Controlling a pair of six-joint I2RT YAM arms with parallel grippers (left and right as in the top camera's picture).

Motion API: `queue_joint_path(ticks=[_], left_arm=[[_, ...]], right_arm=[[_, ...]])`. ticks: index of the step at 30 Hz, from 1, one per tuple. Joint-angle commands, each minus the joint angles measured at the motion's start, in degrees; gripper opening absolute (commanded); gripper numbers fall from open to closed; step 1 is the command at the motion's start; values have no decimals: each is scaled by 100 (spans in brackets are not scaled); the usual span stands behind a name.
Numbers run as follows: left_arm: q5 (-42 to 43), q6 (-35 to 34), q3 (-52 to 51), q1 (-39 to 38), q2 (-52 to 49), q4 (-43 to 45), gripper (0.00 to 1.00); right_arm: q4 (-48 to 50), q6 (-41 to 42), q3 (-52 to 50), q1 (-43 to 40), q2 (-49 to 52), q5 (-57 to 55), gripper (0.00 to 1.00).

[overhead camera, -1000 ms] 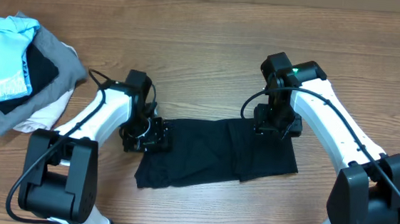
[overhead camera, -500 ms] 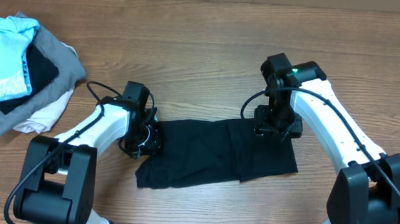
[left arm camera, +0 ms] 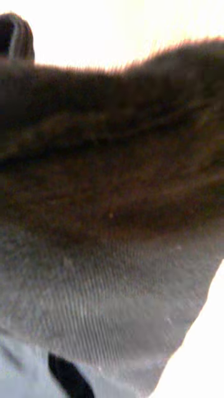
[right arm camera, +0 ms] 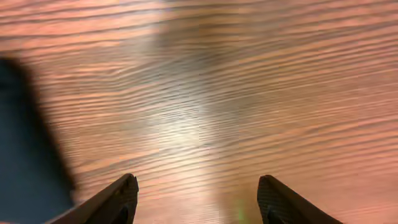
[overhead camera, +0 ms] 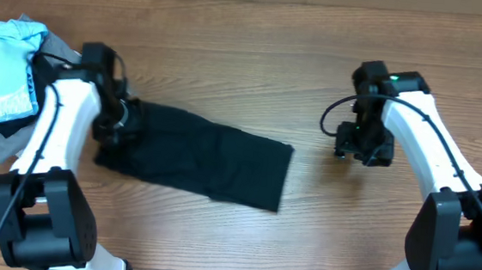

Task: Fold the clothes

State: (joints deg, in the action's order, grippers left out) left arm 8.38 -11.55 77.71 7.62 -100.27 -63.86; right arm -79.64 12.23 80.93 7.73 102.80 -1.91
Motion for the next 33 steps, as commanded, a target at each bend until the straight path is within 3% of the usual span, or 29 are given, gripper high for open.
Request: queue_joint_path(ticks=[1, 7, 17, 29, 32, 33], left_arm=[[319, 127, 699, 81, 28, -278, 4], [1381, -245, 885, -1003, 26, -599, 4], [1187, -1187, 881, -3095, 24, -247, 4], [796, -1563, 881, -3939, -212, -109, 9], [1023, -1596, 881, -3993, -345, 52, 12], [1316, -1593, 881, -4019, -387, 236, 17]], right_arm=[[-2, -190, 15, -105, 17, -61, 65], [-26, -219, 13, -105, 17, -61, 66], [-42, -332, 13, -105, 17, -59, 67], [-42, -420, 13, -105, 17, -59, 67], [-42, -420, 13, -105, 17, -59, 67], [-42, -417, 13, -105, 17, -59, 67]])
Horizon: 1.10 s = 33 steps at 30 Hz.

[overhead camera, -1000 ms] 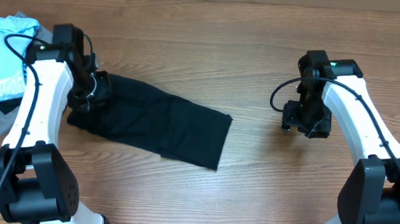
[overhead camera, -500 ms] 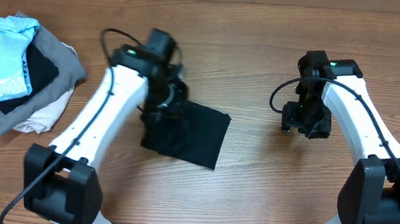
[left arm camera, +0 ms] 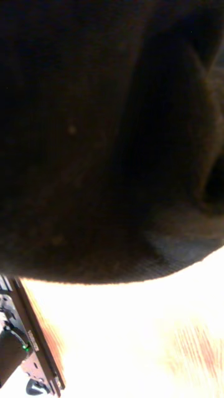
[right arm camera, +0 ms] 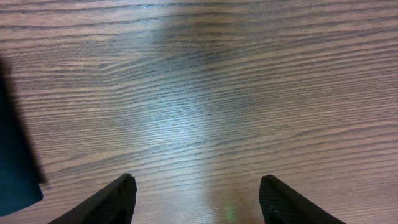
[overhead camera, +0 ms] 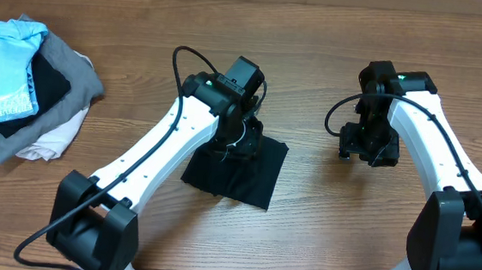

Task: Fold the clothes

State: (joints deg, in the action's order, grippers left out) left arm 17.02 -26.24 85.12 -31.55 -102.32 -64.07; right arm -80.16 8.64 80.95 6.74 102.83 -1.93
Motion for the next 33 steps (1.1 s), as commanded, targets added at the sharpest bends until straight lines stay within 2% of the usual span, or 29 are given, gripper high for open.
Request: queue_joint_path(ticks=[1, 3, 5, 9, 15, 19, 21, 22, 28, 33], left_arm=[[614, -125, 140, -118, -192, 378, 24], [1082, -127, 140, -160, -208, 737, 54], [1478, -129, 140, -177, -208, 1008, 74], [1711, 20, 199, -83, -199, 1067, 61], [1637, 841, 988, 811, -103, 306, 60], [1067, 837, 1292, 1718, -87, 114, 66], [964, 828, 1274, 2092, -166, 343, 63], [927, 835, 1268, 2179, -208, 435, 61], [922, 1609, 1259, 2192, -732, 920, 60], [894, 1858, 1259, 2050, -1488, 1108, 59]], right_arm=[[13, -59, 11, -7, 15, -57, 68], [13, -59, 11, -7, 15, -55, 68], [13, -59, 11, -7, 15, -57, 68], [-9, -57, 11, -7, 15, -46, 68], [-7, -496, 26, -2, 15, 822, 68], [-9, -1132, 131, 7, 4, 3001, 66], [-4, -1534, 125, 68, 4, 4164, 65], [-2, -1611, 111, 122, 4, 4358, 66], [9, -1620, -7, 876, 7, 4413, 66], [348, -1390, -157, 1633, 7, 4404, 66]])
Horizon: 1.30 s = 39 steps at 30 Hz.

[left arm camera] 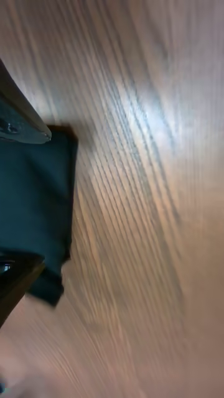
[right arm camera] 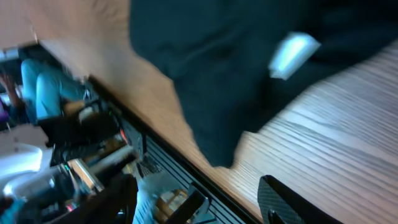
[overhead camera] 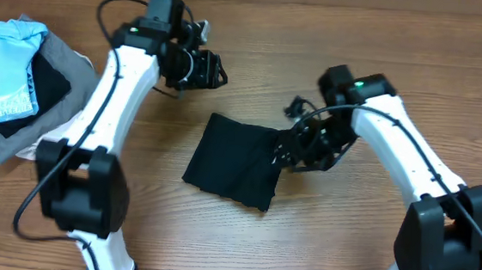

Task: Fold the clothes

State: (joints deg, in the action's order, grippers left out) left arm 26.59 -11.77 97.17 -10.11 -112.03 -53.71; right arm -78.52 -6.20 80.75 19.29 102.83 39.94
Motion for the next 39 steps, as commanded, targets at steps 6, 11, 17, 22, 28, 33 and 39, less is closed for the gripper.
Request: queue_joint_path(ticks=[6, 11, 17, 22, 28, 33, 39], left_arm=[[-2, 413, 55, -136, -1333, 105, 60], [-103, 518, 55, -190, -1617, -170, 60], [-1906, 455, 26, -232, -1934, -1397, 45], [-2065, 74, -227, -232, -1991, -2081, 36], [-2079, -199, -468, -192, -1985, -2916, 35], [-1908, -201, -463, -175, -1810, -2983, 34], [-957, 179, -439, 20, -662, -2208, 38]], right_arm=[[1403, 791, -955, 942, 7, 212, 67], [2365, 1272, -1799, 979, 7, -501, 66], [2837, 1847, -2144, 892, 7, -2922, 67], [3327, 1845, -2144, 782, 7, -3742, 67], [3871, 1816, -1974, 455, 7, -4323, 70], [3338, 1703, -1314, 199, 4, -4336, 70], [2175, 1631, -553, 79, -87, -4804, 73]])
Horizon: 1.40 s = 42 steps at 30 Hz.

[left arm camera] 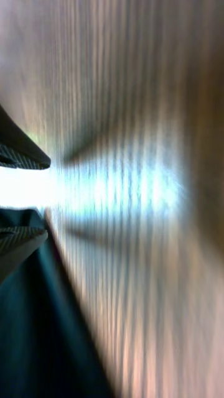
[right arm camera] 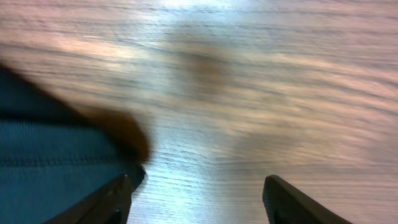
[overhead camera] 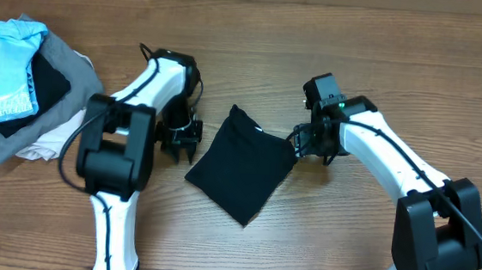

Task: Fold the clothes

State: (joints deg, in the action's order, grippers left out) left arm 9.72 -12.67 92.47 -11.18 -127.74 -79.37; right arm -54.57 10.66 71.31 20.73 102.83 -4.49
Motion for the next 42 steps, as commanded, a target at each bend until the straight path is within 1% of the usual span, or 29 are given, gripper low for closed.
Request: queue_joint_path(ticks=[1, 2, 3, 4, 5, 6, 8, 11, 14, 16, 18, 22, 23, 26, 27, 28, 31, 32, 33, 34, 35, 38, 42], left_arm=[[957, 446, 31, 133, 1113, 590, 47], [1104, 570, 31, 138, 1239, 793, 62], [1268, 682, 31, 138, 1447, 1137, 83], [1355, 713, 31, 138, 1526, 1377, 93], [1480, 839, 31, 136, 1543, 1532, 97], [1727, 1086, 28, 136, 1523, 1670, 99], [2166, 1491, 26, 136, 1377, 1779, 100], [2583, 1917, 26, 125, 1051, 1849, 100], [2634, 1956, 26, 116, 577, 2017, 99], [2922, 2076, 26, 105, 310, 2142, 97], [3228, 2192, 26, 83, 87, 2256, 95], [3362, 2186, 26, -28, -348, 2365, 89], [3453, 2188, 26, -79, -448, 2337, 85], [3591, 2197, 24, -332, -697, 2197, 65], [3569, 2223, 24, -409, -726, 2175, 61], [3499, 2236, 24, -487, -752, 2168, 50], [3318, 2236, 24, -636, -756, 2162, 36], [3320, 2236, 24, -651, -756, 2159, 33], [3322, 2236, 24, -664, -756, 2151, 27], [3320, 2236, 24, -669, -756, 2142, 8], [3329, 2234, 26, -671, -756, 2131, 4], [3316, 2234, 94, -649, -745, 2028, 4], [3257, 2236, 612, -367, -612, 1491, 4]], right_arm=[[-302, -52, 459, -96, -146, -363, 74], [-363, -31, 522, -138, -238, -361, 75], [-415, 13, 568, -184, -354, -358, 75], [-457, 68, 605, -245, -509, -332, 76], [-496, 140, 621, -304, -656, -295, 77], [-568, 160, 634, -382, -841, -190, 82], [-737, 153, 636, -527, -1134, 90, 100], [-1075, 131, 636, -693, -1399, 181, 100], [-1423, 136, 634, -811, -1471, 184, 100], [-1543, 138, 634, -846, -1469, 184, 100], [-1609, 136, 634, -861, -1469, 181, 100], [-1655, 140, 634, -861, -1469, 184, 100], [-1668, 140, 634, -861, -1469, 181, 100], [-1685, 140, 634, -861, -1469, 181, 100], [-1692, 140, 634, -861, -1469, 181, 100], [-1698, 142, 634, -861, -1469, 181, 100], [-1718, 140, 634, -861, -1469, 181, 100], [-1727, 140, 634, -861, -1469, 181, 100], [-1735, 140, 634, -861, -1469, 181, 100], [-1738, 140, 634, -859, -1469, 181, 100], [-1738, 140, 634, -861, -1469, 181, 100], [-1755, 140, 634, -859, -1469, 179, 100], [-1759, 140, 634, -861, -1469, 160, 100]])
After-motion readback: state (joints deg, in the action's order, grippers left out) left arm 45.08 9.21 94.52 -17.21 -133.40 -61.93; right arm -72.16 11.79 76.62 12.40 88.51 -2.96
